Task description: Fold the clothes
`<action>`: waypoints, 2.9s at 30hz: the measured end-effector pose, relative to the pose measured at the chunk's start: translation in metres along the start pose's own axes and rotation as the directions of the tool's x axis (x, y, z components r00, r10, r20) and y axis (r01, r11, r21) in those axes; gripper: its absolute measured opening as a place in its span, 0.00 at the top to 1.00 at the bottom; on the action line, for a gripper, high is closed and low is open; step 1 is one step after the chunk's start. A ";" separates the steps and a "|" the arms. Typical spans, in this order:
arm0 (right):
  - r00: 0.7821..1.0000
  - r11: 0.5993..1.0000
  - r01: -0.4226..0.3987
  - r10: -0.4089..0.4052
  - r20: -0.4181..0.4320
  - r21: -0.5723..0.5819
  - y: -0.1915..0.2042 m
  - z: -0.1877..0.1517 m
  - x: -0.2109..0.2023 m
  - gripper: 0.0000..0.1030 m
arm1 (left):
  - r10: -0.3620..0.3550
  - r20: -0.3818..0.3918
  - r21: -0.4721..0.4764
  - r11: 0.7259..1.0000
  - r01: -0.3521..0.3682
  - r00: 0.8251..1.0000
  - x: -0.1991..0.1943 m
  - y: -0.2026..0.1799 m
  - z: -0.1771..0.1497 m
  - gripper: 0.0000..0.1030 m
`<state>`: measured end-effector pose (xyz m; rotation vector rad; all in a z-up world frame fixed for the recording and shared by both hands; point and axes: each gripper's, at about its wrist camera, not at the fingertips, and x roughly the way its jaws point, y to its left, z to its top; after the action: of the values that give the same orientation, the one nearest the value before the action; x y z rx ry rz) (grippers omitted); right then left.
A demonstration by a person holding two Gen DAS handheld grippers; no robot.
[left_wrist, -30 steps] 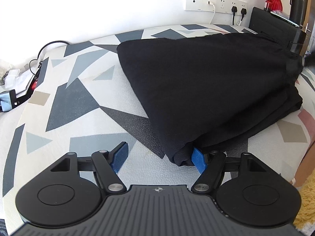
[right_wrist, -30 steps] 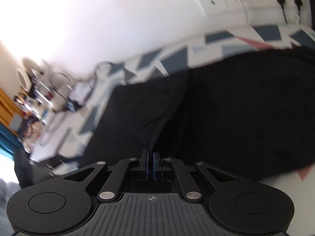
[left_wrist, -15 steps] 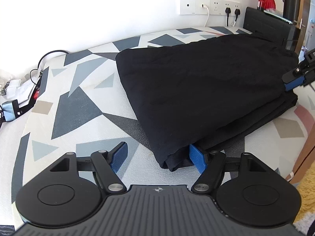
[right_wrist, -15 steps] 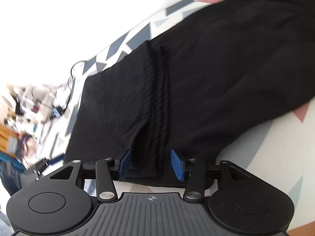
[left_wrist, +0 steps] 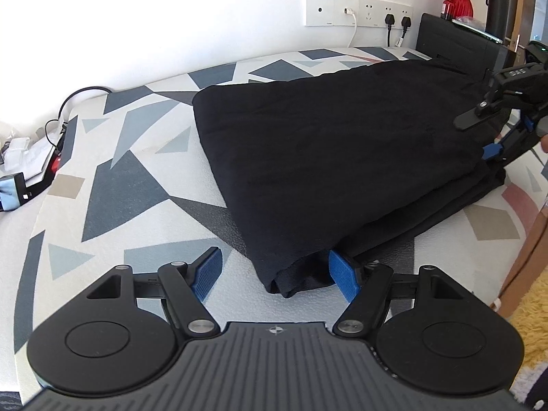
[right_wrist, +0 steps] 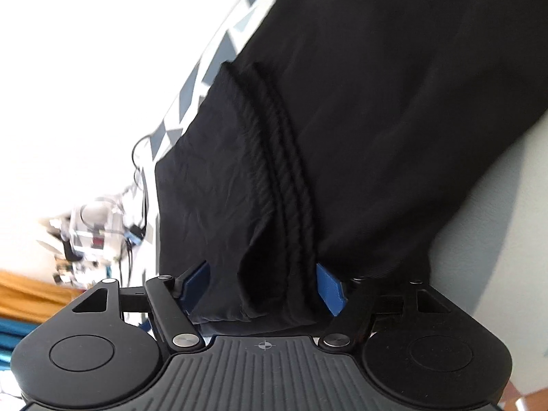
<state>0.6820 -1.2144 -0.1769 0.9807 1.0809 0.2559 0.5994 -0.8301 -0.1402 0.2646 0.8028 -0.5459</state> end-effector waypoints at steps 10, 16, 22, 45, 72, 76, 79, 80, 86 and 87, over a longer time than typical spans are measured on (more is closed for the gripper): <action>0.996 0.999 0.020 -0.023 -0.084 -0.034 0.028 0.012 0.027 0.68 | -0.031 0.027 0.008 0.999 0.031 0.999 -0.008 -0.005 0.000 0.28; 0.996 0.999 0.043 -0.044 -0.084 -0.015 0.033 0.017 0.031 0.84 | -0.036 0.046 0.008 0.999 0.036 0.998 -0.014 -0.007 0.000 0.28; 0.990 0.990 -0.139 0.139 0.012 0.002 0.072 0.041 0.003 0.86 | -0.064 0.070 0.044 0.997 0.061 0.996 -0.015 -0.014 0.004 0.26; 1.000 0.998 0.004 -0.005 0.024 0.068 0.037 0.052 -0.016 0.89 | 0.123 0.009 -0.154 0.981 -0.120 0.992 0.017 0.025 -0.007 0.26; 0.982 0.978 0.180 -0.185 -0.036 -0.109 0.029 -0.017 -0.042 0.88 | 0.146 -0.006 -0.145 0.979 -0.145 0.989 0.019 0.021 -0.002 0.23; 0.991 0.987 0.134 -0.136 -0.010 -0.091 0.040 -0.021 -0.048 0.98 | 0.155 -0.004 -0.128 0.980 -0.154 0.988 0.019 0.018 -0.001 0.23; 0.998 0.997 -0.006 0.010 0.059 -0.081 0.058 -0.022 -0.075 0.98 | 0.163 -0.001 -0.113 0.980 -0.162 0.987 0.020 0.016 0.000 0.23; 0.995 0.995 -0.044 0.051 0.082 -0.087 0.066 -0.021 -0.084 0.98 | 0.165 0.000 -0.110 0.980 -0.164 0.986 0.020 0.015 0.000 0.23; 0.982 0.981 -0.134 0.151 0.118 -0.142 0.095 -0.020 -0.123 0.98 | 0.203 0.016 -0.076 0.977 -0.201 0.979 0.025 0.006 0.004 0.21; 0.984 0.981 -0.128 0.144 0.109 -0.147 0.094 -0.022 -0.126 0.98 | 0.210 0.019 -0.076 0.975 -0.208 0.978 0.026 0.006 0.004 0.20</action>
<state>0.6274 -1.2252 -0.0280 0.9336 0.8764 0.3754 0.6199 -0.8365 -0.1563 0.2695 0.7566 -0.3208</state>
